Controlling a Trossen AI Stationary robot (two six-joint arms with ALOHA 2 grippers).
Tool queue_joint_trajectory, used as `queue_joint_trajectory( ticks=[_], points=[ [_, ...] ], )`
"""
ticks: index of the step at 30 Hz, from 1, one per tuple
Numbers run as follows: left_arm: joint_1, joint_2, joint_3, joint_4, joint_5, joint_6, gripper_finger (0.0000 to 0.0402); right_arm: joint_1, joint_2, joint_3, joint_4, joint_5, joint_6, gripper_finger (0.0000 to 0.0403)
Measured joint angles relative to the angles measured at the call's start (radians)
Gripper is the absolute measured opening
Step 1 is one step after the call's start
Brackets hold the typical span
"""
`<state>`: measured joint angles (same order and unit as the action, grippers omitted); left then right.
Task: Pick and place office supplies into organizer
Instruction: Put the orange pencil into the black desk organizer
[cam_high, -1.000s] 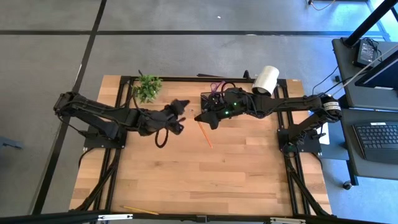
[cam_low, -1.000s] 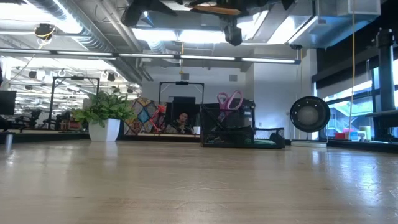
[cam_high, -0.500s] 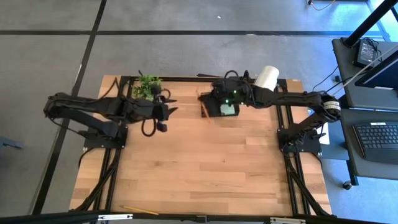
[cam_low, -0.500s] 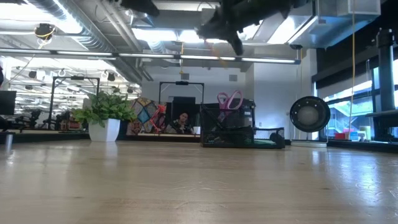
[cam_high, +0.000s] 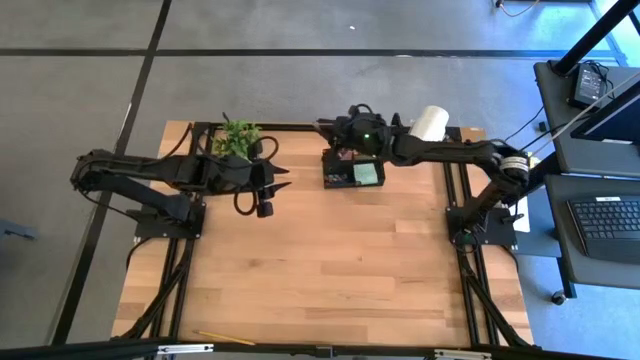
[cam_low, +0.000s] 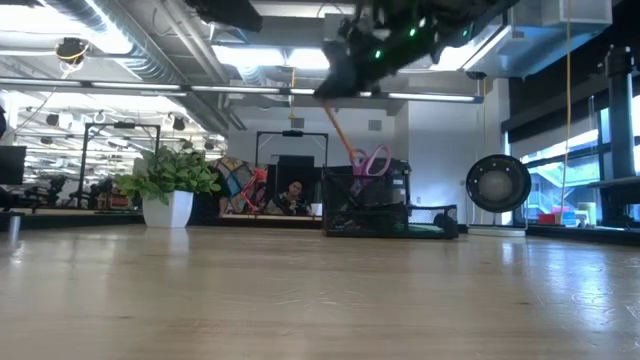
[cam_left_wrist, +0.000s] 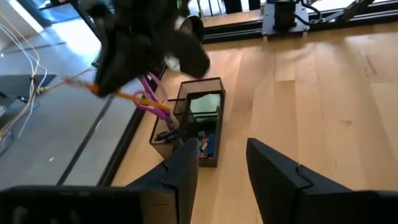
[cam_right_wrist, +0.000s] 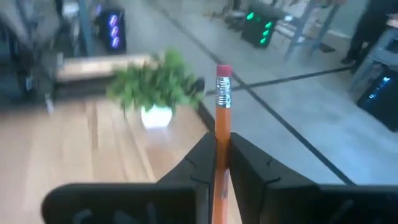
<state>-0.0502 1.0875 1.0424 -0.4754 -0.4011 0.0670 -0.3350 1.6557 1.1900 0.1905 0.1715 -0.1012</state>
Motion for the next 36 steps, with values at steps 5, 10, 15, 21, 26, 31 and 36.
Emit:
queue_joint_trajectory(
  ticks=[5, 10, 15, 21, 26, 31, 36],
  points=[
    [0.0, 0.008, 0.0, 0.0, 0.0, -0.029, 0.013, -0.009, 0.078, 0.0, 0.016, -0.043, -0.121, 0.0041],
    [0.0, 0.008, 0.0, 0.0, -0.015, -0.053, 0.013, -0.009, 0.113, 0.0, 0.015, -0.07, -0.171, 0.0041],
    [0.0, 0.008, 0.0, -0.001, -0.044, -0.058, 0.013, -0.009, 0.125, 0.0, -0.018, -0.072, -0.218, 0.0041],
    [0.0, 0.008, 0.0, -0.001, -0.053, -0.071, 0.013, -0.01, 0.126, -0.001, -0.115, -0.089, -0.225, 0.0041],
    [0.0, 0.008, 0.0, -0.001, -0.053, -0.073, 0.013, -0.024, 0.126, -0.001, -0.12, -0.091, -0.224, 0.0041],
    [0.0, 0.008, 0.0, -0.001, -0.053, -0.08, 0.0129, -0.047, 0.126, -0.001, -0.131, -0.146, -0.188, 0.0041],
    [0.0, 0.008, 0.0, -0.001, -0.053, -0.097, 0.0129, -0.049, 0.126, -0.001, -0.156, -0.158, -0.18, 0.0041]
  ],
)
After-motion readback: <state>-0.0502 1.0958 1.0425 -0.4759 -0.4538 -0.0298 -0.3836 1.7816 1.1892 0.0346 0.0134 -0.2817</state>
